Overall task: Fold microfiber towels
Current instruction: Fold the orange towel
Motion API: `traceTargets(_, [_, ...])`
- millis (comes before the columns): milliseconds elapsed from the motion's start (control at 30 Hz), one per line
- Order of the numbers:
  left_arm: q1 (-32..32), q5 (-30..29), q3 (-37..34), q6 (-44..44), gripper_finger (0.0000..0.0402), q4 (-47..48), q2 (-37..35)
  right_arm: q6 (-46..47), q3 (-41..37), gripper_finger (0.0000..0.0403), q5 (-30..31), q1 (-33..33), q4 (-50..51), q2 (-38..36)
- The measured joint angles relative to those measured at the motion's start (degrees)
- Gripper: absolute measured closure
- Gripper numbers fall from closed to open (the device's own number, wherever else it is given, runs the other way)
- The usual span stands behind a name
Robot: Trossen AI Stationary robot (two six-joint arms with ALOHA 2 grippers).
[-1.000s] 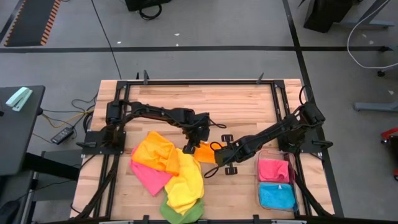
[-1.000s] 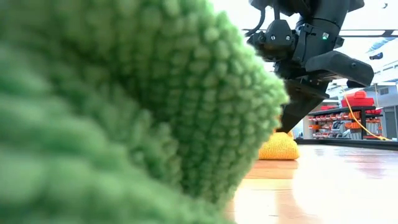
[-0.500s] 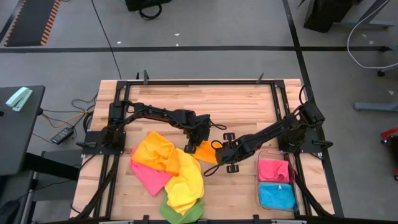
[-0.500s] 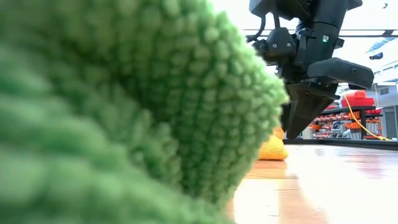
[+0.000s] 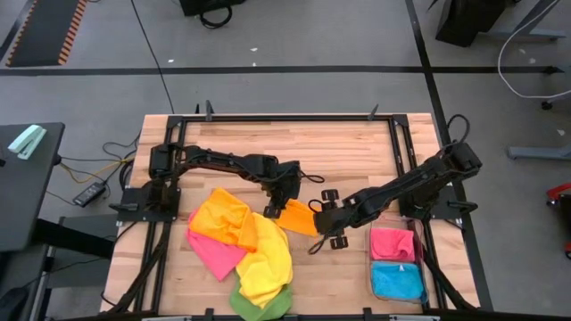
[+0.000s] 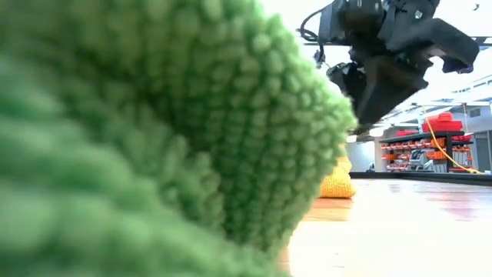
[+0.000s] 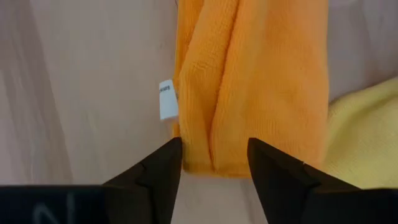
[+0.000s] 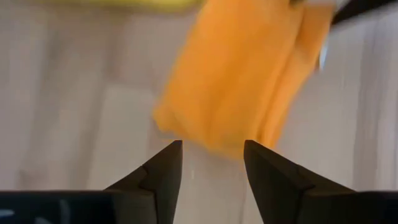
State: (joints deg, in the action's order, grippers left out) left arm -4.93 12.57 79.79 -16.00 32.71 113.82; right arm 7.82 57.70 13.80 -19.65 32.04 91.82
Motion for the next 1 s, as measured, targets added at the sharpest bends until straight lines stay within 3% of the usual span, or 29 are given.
traceTargets(167, [0.08,-0.35,0.15,0.37,0.0216,0.11,-0.33,-0.59,-8.89,0.0224,0.25,0.16,-18.06,-3.7])
traceTargets(367, [1.66,-0.39,0.15,0.76,0.0233,0.49,-0.33,2.55,-16.6,0.0206,3.15,3.02,-30.66,-3.92])
traceTargets(733, [1.84,-2.08,5.06,4.95,0.0239,6.61,-0.4,7.02,-17.49,0.0109,4.33,6.67,-35.6,-2.46])
traceTargets(1000, [1.88,-2.07,5.03,9.52,0.024,13.27,-0.37,10.91,-21.32,0.0099,4.99,6.67,-40.85,-0.46])
